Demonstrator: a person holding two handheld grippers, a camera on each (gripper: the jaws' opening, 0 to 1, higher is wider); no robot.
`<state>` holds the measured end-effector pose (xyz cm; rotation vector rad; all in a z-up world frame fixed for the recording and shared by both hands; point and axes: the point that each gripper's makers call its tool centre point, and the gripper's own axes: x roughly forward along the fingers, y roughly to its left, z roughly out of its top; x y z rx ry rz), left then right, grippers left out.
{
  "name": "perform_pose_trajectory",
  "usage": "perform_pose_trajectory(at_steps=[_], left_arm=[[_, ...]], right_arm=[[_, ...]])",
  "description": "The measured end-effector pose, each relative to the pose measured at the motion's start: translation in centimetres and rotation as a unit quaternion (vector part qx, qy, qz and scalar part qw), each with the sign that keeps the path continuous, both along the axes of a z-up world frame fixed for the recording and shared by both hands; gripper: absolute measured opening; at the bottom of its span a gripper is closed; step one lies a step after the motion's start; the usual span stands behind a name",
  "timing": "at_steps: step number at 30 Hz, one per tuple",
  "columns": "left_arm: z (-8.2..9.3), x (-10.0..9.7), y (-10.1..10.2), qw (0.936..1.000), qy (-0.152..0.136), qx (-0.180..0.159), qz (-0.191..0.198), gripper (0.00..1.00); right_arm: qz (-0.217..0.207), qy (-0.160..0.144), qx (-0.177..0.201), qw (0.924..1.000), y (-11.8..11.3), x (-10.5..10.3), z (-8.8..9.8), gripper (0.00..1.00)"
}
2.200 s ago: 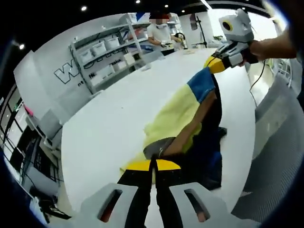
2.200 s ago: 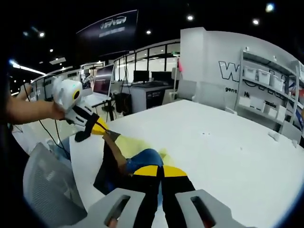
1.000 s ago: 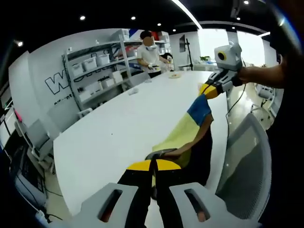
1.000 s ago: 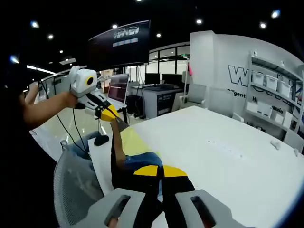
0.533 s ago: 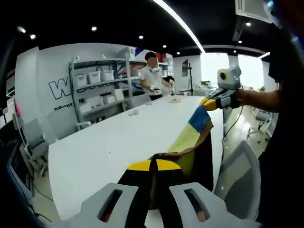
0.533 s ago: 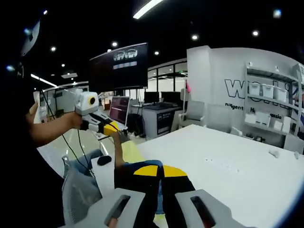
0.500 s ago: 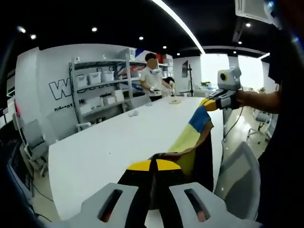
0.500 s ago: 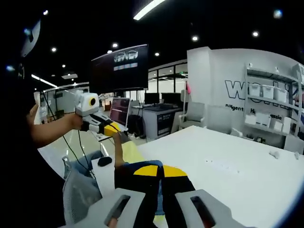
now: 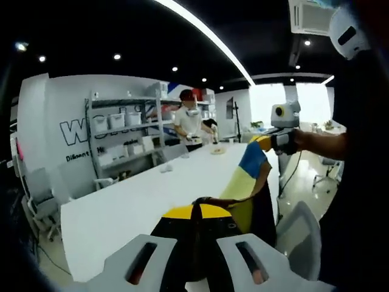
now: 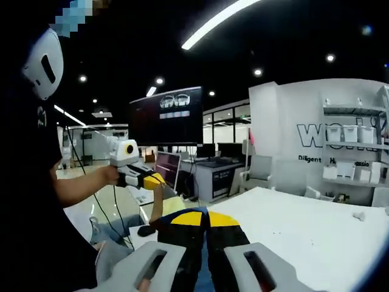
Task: Fold the garment on the visible template until the final outline fits inside the template.
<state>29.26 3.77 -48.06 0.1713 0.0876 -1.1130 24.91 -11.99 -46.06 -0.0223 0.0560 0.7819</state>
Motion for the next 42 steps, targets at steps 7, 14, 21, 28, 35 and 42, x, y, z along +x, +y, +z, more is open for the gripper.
perform_pose_trajectory(at_steps=[7, 14, 21, 28, 35, 42], left_arm=[[2.1, -0.7, 0.4, 0.9995, -0.014, -0.025, -0.012, 0.03], [1.2, 0.4, 0.8, 0.9996, -0.006, -0.028, 0.004, 0.03], [0.4, 1.7, 0.8, 0.9994, -0.002, -0.024, 0.025, 0.03], [0.3, 3.9, 0.9, 0.9984, -0.004, -0.023, 0.051, 0.03], [0.1, 6.4, 0.5, 0.9972, -0.007, -0.024, 0.071, 0.03], [-0.9, 9.4, -0.3, 0.9955, -0.006, -0.013, 0.093, 0.03]], right_arm=[[0.009, -0.015, 0.003, 0.9998, 0.0, -0.4, 1.2, 0.0], [-0.02, -0.005, -0.011, 0.9997, -1.1, 1.1, -0.4, 0.0], [-0.039, -0.002, -0.03, 0.9988, -1.8, 2.3, -1.4, 0.0], [-0.06, -0.006, -0.043, 0.9972, -2.7, 4.1, -2.1, 0.0], [-0.085, -0.011, -0.049, 0.9952, -3.7, 6.6, -2.4, 0.0], [-0.111, -0.018, -0.07, 0.9912, -4.6, 9.2, -3.6, 0.0]])
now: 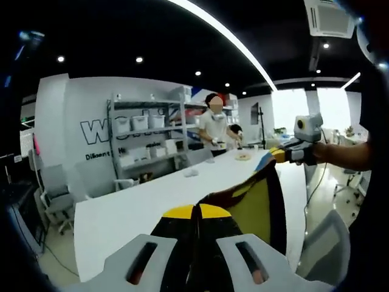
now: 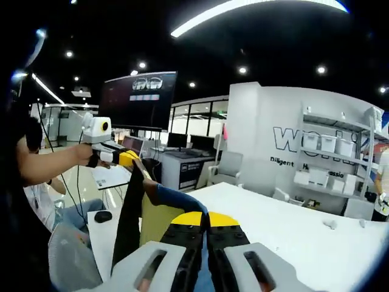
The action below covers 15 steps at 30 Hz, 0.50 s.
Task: Fold the garment on the visible template until the final outline fits inside the template.
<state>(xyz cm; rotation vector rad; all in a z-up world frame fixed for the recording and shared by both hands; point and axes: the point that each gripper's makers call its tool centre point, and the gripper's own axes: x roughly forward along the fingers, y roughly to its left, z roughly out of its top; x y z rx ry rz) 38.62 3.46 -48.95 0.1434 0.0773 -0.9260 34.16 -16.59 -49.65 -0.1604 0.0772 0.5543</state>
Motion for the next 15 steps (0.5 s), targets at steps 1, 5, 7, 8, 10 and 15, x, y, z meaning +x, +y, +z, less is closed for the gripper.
perform_pose_trajectory(at_steps=[1, 5, 7, 8, 10, 15], left_arm=[[-0.1, 0.3, -0.1, 1.0, -0.001, 0.003, 0.002, 0.03], [-1.2, 1.7, -0.5, 0.9999, 0.004, 0.009, 0.009, 0.03], [-1.9, 2.5, -0.7, 0.9998, 0.01, 0.011, 0.014, 0.03], [-2.4, 2.9, -0.7, 0.9997, 0.012, 0.01, 0.016, 0.03], [-3.0, 3.5, -0.9, 0.9995, 0.017, 0.012, 0.023, 0.03], [-5.2, 5.1, -1.4, 0.9985, 0.027, 0.033, 0.034, 0.03]], right_arm=[[-0.001, 0.0, -0.001, 1.0, -0.1, 0.2, -0.1, 0.0], [-0.018, 0.001, -0.008, 0.9998, -1.0, 1.9, -1.2, 0.0], [-0.025, 0.003, -0.009, 0.9996, -1.3, 2.7, -1.8, 0.0], [-0.028, 0.006, -0.009, 0.9996, -1.4, 3.0, -2.1, 0.0], [-0.034, 0.007, -0.01, 0.9993, -1.5, 3.6, -2.8, 0.0], [-0.052, 0.015, -0.028, 0.9981, -2.0, 5.3, -4.8, 0.0]])
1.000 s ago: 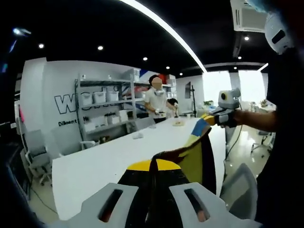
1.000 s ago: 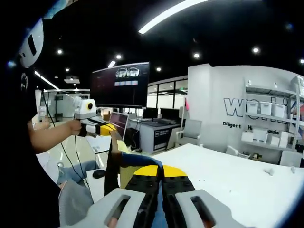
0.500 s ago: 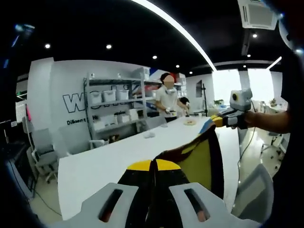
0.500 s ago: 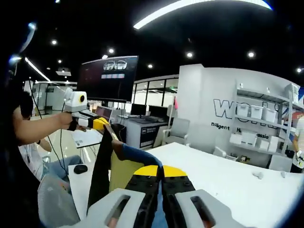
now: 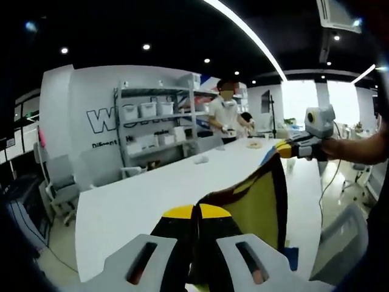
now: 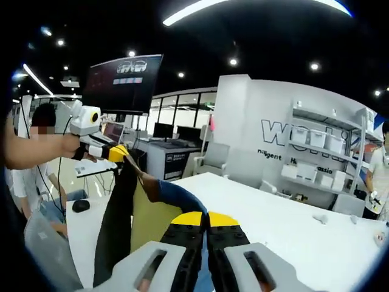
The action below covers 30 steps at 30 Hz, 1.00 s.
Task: Fold the garment on the visible template until the final outline fits inside the template.
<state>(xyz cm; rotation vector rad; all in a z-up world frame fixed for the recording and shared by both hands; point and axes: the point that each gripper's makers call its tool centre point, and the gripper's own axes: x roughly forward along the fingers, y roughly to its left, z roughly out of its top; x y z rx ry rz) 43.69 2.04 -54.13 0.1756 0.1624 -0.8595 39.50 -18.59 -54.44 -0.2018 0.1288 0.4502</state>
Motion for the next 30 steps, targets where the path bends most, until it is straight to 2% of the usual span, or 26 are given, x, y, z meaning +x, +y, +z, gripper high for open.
perform_pose_trajectory(at_steps=[3, 6, 16, 23, 30], left_arm=[[-0.9, 0.8, -0.3, 0.9999, 0.003, 0.01, 0.004, 0.03], [-1.7, 1.9, -0.3, 0.9999, 0.011, 0.005, 0.009, 0.03], [-5.9, 4.8, -0.5, 0.9984, 0.047, 0.014, 0.026, 0.03], [-7.7, 6.7, -0.3, 0.9971, 0.067, 0.007, 0.036, 0.03], [-9.3, 9.2, -0.6, 0.9953, 0.086, 0.0, 0.045, 0.03]], right_arm=[[-0.009, 0.004, -0.003, 0.9999, -0.4, 1.1, -1.1, 0.0], [-0.02, 0.008, -0.003, 0.9998, -0.8, 2.3, -2.0, 0.0], [-0.04, 0.036, -0.007, 0.9985, -1.0, 4.8, -6.0, 0.0], [-0.046, 0.053, -0.023, 0.9973, -1.1, 6.6, -8.7, 0.0], [-0.062, 0.075, -0.022, 0.995, -1.7, 9.0, -11.2, 0.0]])
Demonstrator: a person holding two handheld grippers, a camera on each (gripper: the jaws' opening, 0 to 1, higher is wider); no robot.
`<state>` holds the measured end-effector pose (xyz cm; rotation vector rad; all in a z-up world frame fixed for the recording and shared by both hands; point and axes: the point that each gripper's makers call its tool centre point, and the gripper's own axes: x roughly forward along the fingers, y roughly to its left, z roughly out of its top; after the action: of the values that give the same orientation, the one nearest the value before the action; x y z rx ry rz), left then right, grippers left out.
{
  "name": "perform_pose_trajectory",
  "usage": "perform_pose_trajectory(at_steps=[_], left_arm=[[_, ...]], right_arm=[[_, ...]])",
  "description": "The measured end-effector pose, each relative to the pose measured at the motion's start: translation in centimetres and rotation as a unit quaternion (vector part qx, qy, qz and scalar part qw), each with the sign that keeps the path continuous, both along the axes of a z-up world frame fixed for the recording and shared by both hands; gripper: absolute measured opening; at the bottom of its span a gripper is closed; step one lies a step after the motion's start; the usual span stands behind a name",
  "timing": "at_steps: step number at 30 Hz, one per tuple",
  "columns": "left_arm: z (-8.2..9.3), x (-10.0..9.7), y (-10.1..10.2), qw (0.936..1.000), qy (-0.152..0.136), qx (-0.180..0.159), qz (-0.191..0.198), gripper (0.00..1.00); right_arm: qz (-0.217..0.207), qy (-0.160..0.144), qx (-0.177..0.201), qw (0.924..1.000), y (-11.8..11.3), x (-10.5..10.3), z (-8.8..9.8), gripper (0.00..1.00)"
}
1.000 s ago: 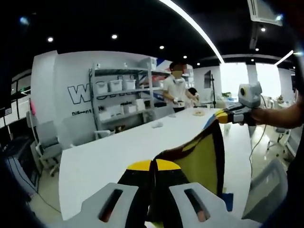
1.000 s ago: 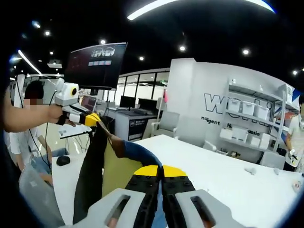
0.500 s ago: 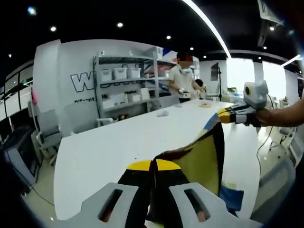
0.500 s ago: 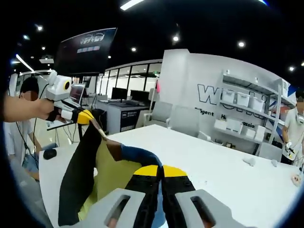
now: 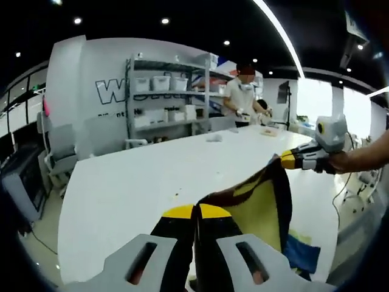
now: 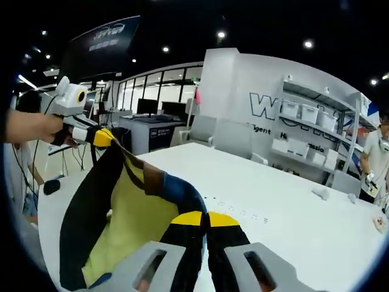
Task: Fold the garment on the visible template until the final outline fits inside the template.
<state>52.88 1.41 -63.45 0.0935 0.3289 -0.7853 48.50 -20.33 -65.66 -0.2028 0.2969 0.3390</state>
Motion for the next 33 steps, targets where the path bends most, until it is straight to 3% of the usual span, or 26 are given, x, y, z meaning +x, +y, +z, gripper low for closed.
perform_pose_trajectory(at_steps=[9, 20, 25, 33], left_arm=[[-2.9, 2.5, -0.4, 0.9993, 0.033, 0.003, 0.017, 0.03], [-5.2, 3.9, -0.8, 0.9983, 0.047, 0.013, 0.032, 0.03], [-5.8, 4.1, -1.0, 0.9979, 0.052, 0.012, 0.035, 0.03], [-5.4, 3.7, -0.9, 0.9983, 0.037, 0.024, 0.039, 0.02]], right_arm=[[-0.013, 0.031, -0.009, 0.9994, -0.3, 2.8, -3.0, 0.0], [-0.034, 0.064, -0.011, 0.9973, -0.4, 4.5, -6.1, 0.0], [-0.034, 0.079, -0.021, 0.9961, -0.3, 4.7, -7.4, 0.0], [-0.034, 0.072, -0.034, 0.9962, -0.8, 4.8, -7.2, 0.0]])
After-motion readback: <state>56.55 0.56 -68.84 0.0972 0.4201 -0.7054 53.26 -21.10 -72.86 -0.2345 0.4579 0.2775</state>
